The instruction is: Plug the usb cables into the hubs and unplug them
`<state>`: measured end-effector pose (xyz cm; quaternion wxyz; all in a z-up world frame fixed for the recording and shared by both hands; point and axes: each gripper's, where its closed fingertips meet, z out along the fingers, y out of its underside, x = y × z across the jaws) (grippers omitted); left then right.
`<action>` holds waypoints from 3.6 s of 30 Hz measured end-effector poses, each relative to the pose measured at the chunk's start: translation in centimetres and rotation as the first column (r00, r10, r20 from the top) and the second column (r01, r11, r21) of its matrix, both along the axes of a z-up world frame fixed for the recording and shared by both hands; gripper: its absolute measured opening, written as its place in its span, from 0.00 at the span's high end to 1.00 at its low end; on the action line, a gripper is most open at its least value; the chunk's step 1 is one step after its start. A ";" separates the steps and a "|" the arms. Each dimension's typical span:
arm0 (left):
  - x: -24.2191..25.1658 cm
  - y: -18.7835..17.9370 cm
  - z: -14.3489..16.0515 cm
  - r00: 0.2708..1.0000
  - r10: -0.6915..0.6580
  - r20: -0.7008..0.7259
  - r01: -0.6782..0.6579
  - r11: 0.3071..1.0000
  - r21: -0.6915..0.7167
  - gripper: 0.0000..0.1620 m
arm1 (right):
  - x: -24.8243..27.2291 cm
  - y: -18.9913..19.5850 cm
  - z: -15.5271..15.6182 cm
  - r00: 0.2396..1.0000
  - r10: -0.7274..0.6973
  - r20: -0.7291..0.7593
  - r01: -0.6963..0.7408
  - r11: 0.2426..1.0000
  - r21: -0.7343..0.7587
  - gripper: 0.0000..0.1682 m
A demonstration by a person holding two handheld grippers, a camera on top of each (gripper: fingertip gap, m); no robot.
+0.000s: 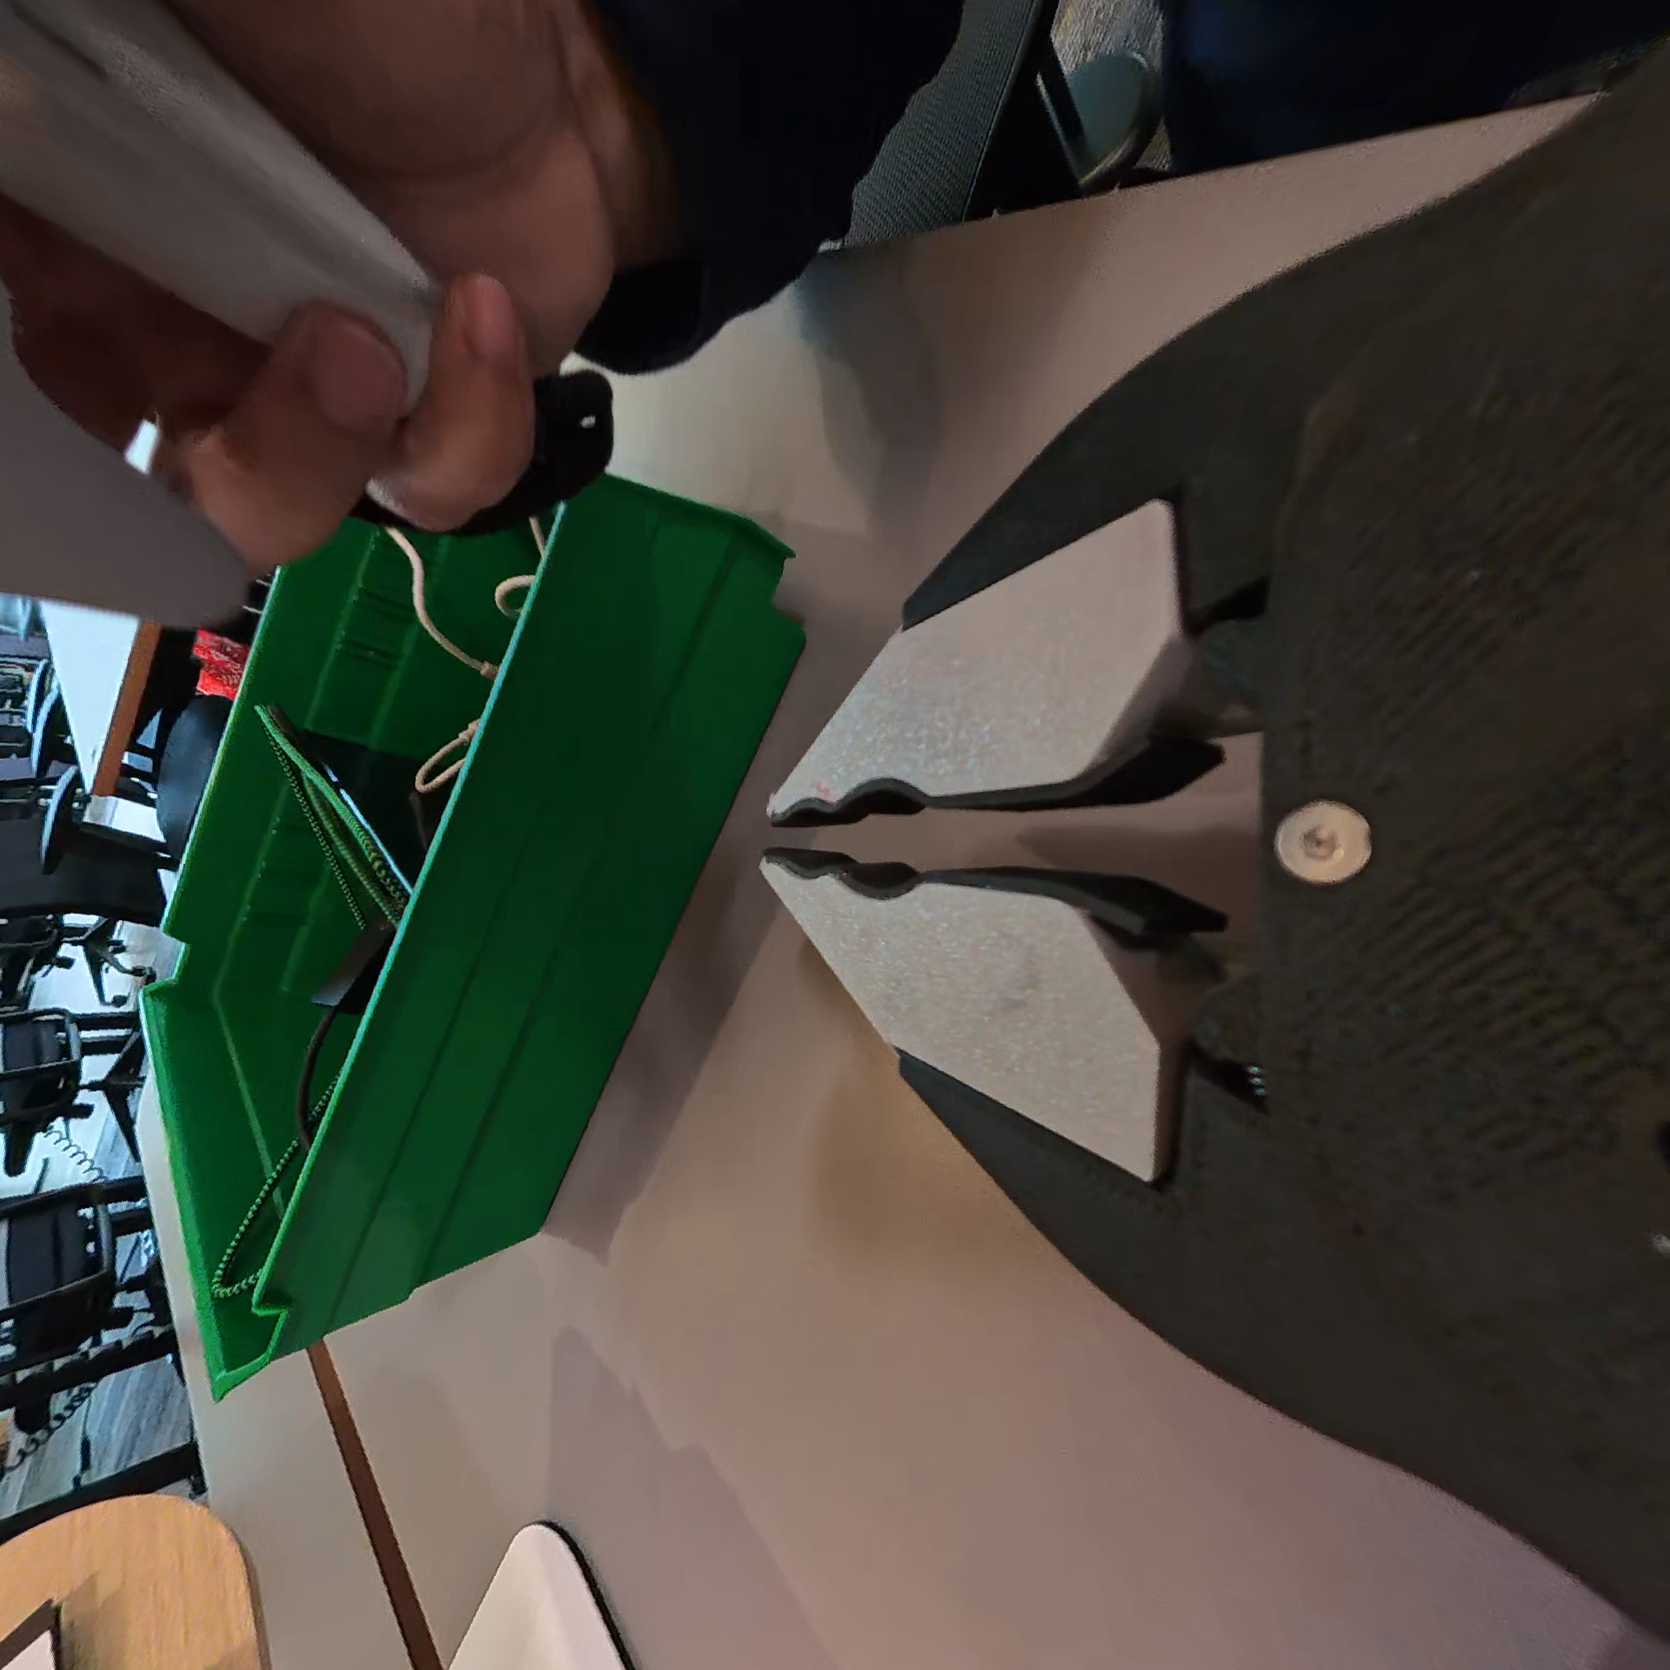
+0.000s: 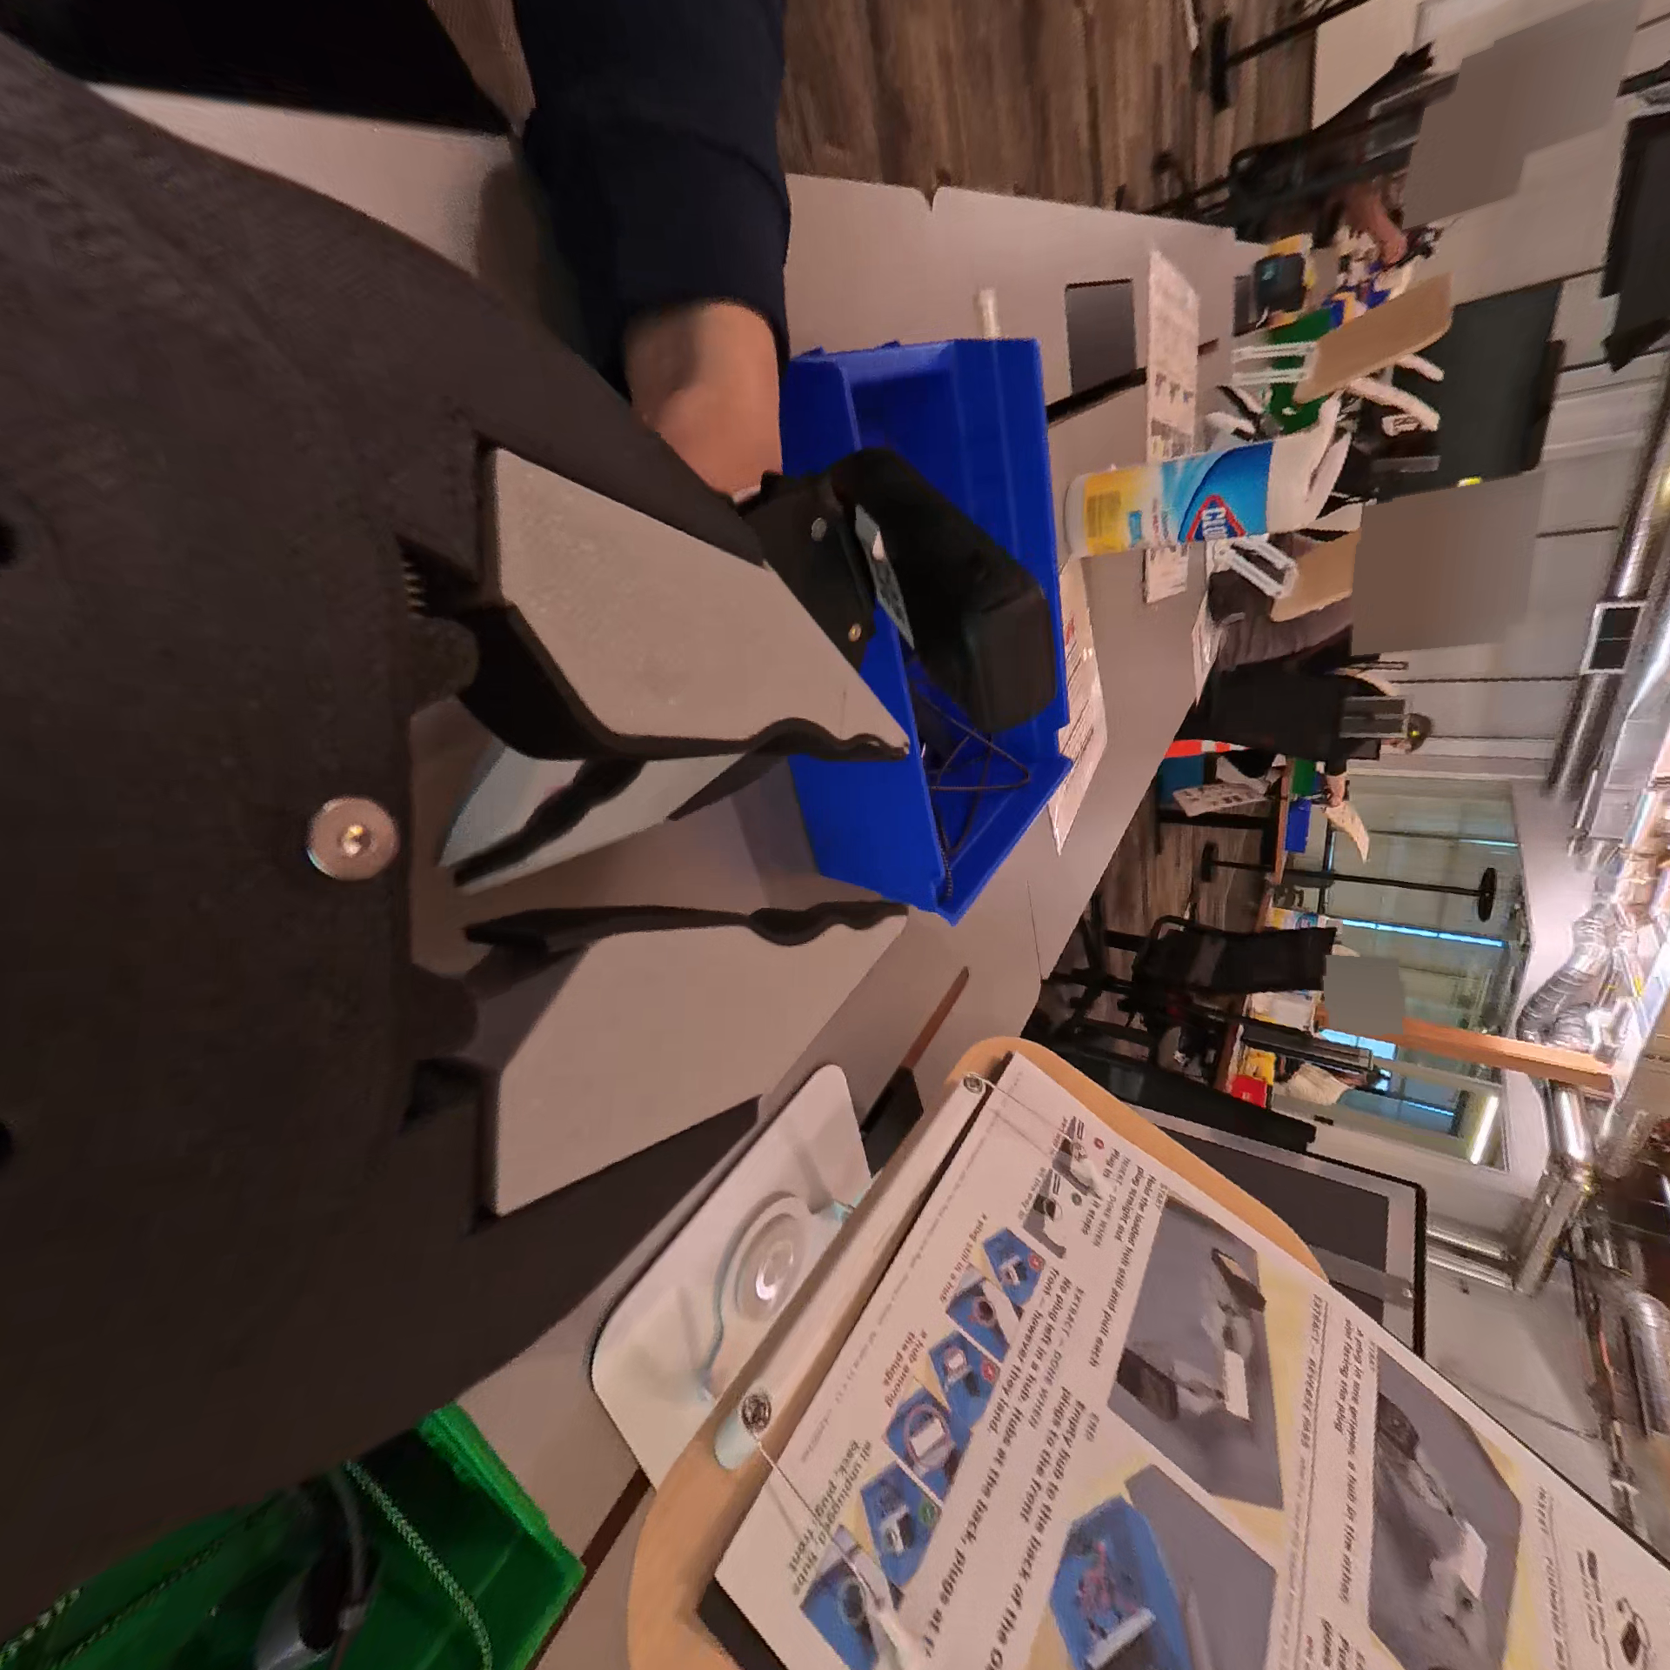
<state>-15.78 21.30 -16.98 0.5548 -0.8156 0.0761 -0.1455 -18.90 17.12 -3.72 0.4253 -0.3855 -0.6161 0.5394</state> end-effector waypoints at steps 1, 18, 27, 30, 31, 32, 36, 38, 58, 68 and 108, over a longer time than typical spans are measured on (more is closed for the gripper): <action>-0.1 0.1 -0.2 1.000 0.009 -0.004 -0.009 1.000 -0.006 1.00 | 0.3 -0.3 0.0 1.000 0.018 0.006 -0.018 1.000 -0.023 0.83; -0.8 0.2 -0.3 0.998 0.053 -0.043 -0.054 0.999 -0.006 0.99 | 2.5 1.0 -9.1 0.916 -0.120 0.382 0.079 0.989 0.121 0.93; -1.4 0.4 -1.2 0.994 0.082 -0.070 -0.084 0.996 -0.023 0.98 | 3.8 3.2 -6.0 0.942 -0.251 0.221 0.219 0.963 0.159 0.82; -1.8 0.3 -0.9 0.991 0.108 -0.074 -0.109 0.994 -0.012 0.98 | 1.4 2.1 -5.3 0.955 -0.274 0.114 0.252 0.951 0.178 0.70; -2.2 0.3 -0.7 0.989 0.130 -0.071 -0.131 0.991 -0.001 0.98 | 0.4 2.4 -5.2 0.950 -0.300 0.084 0.282 0.943 0.179 0.64; -2.8 0.3 -0.4 0.983 0.170 -0.063 -0.170 0.985 0.012 0.96 | -0.6 3.1 -5.0 0.940 -0.339 0.046 0.326 0.928 0.179 0.63; -4.7 -0.2 -0.5 0.961 0.264 -0.085 -0.262 0.965 0.031 0.91 | -3.0 5.5 -3.2 0.900 -0.421 -0.116 0.435 0.887 0.156 0.70; -5.2 -0.3 -0.7 0.953 0.286 -0.100 -0.285 0.958 0.027 0.89 | -3.8 5.5 -3.8 0.907 -0.407 -0.108 0.420 0.892 0.165 0.70; -4.3 -0.1 -0.8 0.943 0.290 -0.162 -0.286 0.957 0.049 0.87 | -4.8 7.2 -10.6 0.897 -0.417 0.146 0.392 0.904 0.170 0.67; -3.9 -0.1 -1.0 0.936 0.288 -0.201 -0.284 0.957 0.051 0.87 | -5.0 7.4 -11.8 0.888 -0.424 0.179 0.388 0.899 0.204 0.67; -8.5 -14.2 13.9 0.903 0.385 -0.190 -0.350 0.917 0.193 0.88 | -5.4 7.5 -13.2 0.882 -0.405 0.242 0.365 0.911 0.194 0.67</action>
